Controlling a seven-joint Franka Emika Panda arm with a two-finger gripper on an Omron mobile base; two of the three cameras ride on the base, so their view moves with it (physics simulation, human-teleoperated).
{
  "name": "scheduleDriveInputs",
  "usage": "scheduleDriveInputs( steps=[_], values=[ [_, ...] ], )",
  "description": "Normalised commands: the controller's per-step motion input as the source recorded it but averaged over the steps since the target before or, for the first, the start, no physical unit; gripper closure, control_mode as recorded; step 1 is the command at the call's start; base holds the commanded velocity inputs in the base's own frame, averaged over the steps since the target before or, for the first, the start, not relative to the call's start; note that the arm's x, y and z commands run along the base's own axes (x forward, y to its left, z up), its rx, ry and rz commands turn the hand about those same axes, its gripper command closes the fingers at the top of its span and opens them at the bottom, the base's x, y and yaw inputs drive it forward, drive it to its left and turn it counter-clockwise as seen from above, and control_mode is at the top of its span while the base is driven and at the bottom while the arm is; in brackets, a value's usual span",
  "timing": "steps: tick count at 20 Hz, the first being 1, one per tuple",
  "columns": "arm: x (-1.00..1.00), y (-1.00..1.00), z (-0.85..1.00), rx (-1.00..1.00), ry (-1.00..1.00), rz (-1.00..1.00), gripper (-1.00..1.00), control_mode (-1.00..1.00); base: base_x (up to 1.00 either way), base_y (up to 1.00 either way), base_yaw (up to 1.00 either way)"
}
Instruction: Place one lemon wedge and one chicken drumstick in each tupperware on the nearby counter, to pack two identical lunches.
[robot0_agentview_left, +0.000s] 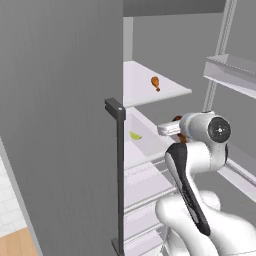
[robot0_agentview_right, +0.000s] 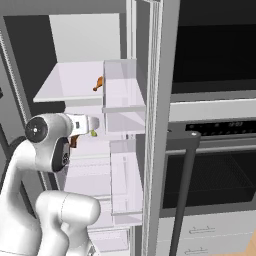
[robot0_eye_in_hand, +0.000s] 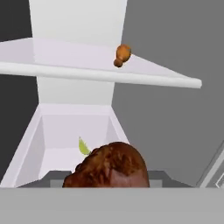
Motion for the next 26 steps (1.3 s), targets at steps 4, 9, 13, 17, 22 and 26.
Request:
scheduleDriveInputs(
  steps=[4, 9, 13, 17, 22, 26],
  values=[
    [-1.0, 0.08, 0.9, -0.04, 0.31, 0.09, 1.0, -1.0, 0.0, 0.0, 0.0],
    [-0.99, 0.15, 0.58, -0.14, 0.4, 0.1, 1.0, -1.0, 0.0, 0.0, 0.0],
    [-0.84, 0.46, 0.02, -0.27, 0.44, 0.12, 1.0, -1.0, 0.0, 0.0, 0.0],
    [0.0, 0.0, 0.0, 0.0, 0.0, 0.0, 1.0, 1.0, -1.0, 0.09, 0.16],
    [0.0, 0.0, 0.0, 0.0, 0.0, 0.0, 1.0, 1.0, -1.0, -0.01, 0.1],
    [0.0, 0.0, 0.0, 0.0, 0.0, 0.0, 1.0, 1.0, -1.0, -0.19, 0.0]
  ],
)
